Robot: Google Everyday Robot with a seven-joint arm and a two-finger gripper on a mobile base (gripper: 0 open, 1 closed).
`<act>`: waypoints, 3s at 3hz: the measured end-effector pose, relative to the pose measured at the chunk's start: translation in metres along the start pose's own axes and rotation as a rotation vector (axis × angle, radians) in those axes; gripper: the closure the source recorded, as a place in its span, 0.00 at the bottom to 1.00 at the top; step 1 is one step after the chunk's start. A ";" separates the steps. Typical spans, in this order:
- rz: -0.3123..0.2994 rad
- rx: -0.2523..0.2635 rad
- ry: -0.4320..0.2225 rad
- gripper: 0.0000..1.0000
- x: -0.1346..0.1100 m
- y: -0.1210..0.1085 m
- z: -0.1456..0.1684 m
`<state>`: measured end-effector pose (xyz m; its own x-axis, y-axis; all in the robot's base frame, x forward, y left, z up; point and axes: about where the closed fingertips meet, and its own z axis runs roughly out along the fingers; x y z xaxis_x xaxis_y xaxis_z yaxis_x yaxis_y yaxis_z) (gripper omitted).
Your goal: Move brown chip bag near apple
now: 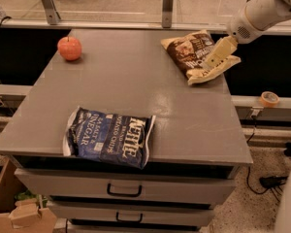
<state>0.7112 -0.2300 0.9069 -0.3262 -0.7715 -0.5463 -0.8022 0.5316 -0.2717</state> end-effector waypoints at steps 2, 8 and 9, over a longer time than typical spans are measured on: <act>0.093 -0.081 -0.007 0.16 0.019 -0.003 0.044; -0.009 -0.153 -0.110 1.00 -0.021 0.031 -0.012; -0.044 -0.185 -0.147 1.00 -0.043 0.046 0.007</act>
Offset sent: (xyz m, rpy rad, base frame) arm 0.0231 -0.0083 -0.0607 0.1079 0.1546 -0.0334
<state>0.6917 -0.1704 0.9125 -0.2230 -0.7263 -0.6502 -0.8967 0.4145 -0.1554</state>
